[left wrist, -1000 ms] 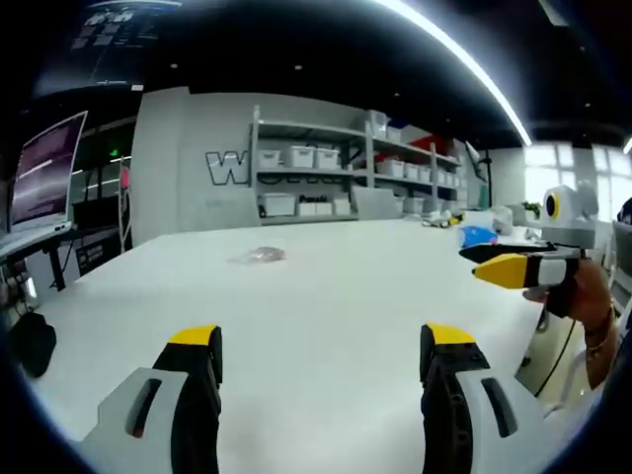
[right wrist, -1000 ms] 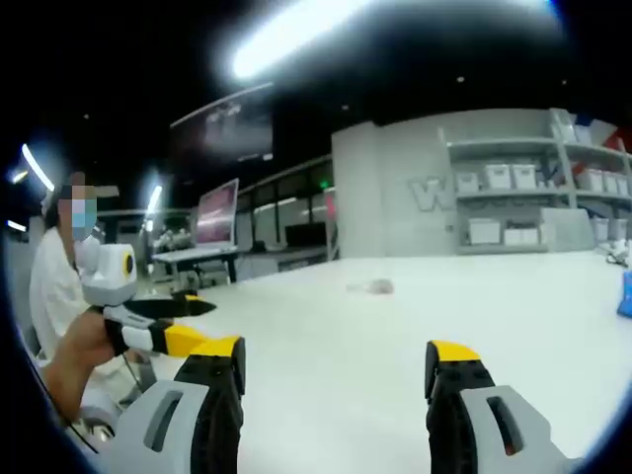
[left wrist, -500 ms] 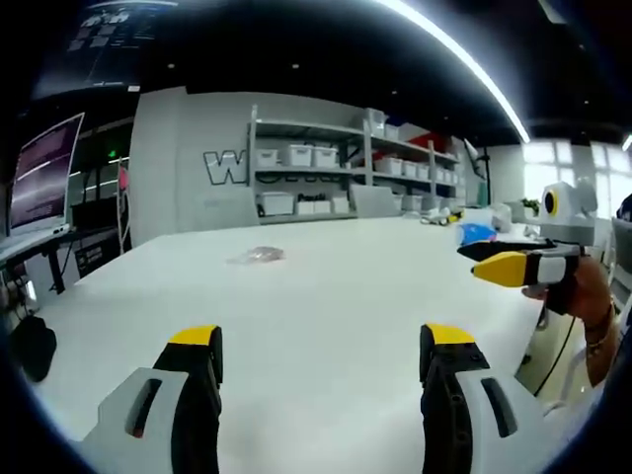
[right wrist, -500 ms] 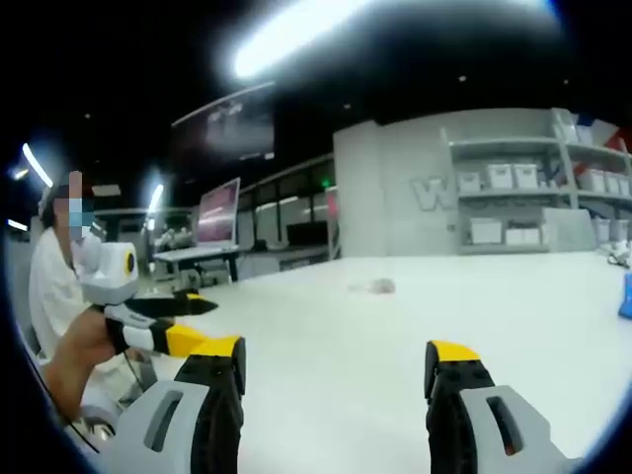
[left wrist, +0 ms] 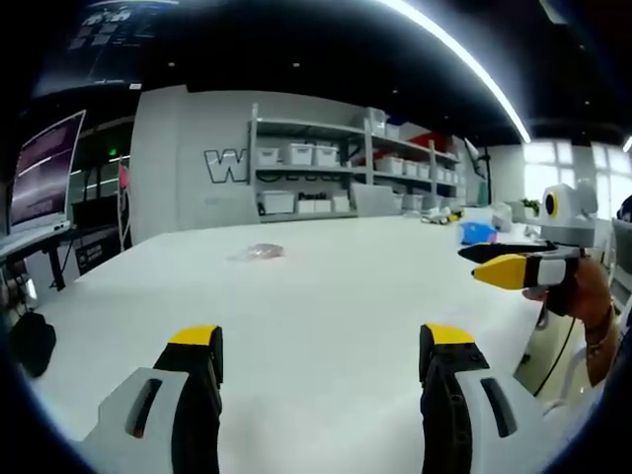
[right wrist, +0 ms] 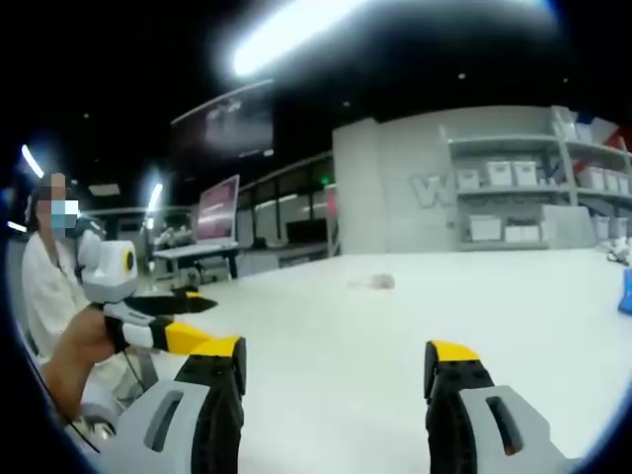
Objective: Open the resealable bag by pulling the two sides of the seal apart until the entire bag opening is separated and visibly accessible.
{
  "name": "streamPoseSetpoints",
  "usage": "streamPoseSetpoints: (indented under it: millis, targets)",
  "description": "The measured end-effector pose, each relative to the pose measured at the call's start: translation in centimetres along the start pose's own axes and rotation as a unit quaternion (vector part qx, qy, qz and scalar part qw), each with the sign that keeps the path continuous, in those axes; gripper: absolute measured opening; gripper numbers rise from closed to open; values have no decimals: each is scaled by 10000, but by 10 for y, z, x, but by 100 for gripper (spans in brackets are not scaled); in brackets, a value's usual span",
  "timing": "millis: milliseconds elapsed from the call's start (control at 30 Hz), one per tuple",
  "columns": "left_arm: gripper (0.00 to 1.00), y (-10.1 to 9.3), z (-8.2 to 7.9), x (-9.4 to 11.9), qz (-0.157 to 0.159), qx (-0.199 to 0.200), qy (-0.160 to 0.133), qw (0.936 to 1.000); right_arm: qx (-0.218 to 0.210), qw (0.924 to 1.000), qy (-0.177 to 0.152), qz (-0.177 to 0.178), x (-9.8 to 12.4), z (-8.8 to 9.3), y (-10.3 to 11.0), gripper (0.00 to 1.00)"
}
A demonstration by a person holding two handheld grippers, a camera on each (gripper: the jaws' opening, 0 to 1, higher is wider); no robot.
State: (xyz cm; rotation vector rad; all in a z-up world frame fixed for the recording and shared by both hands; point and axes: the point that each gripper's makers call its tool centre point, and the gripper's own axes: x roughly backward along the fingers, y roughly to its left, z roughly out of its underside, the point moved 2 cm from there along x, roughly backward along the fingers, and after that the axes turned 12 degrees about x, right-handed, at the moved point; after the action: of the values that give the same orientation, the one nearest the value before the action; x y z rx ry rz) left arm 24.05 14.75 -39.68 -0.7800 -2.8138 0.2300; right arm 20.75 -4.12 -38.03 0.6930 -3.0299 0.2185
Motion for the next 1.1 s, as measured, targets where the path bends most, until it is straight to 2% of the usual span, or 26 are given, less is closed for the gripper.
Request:
streamPoseSetpoints:
  millis: [1100]
  targets:
    - [80, -1, 4, -3, -5, -11, 20, 10000, 13, 10000, 59, -41, 1, 6, 1, 73]
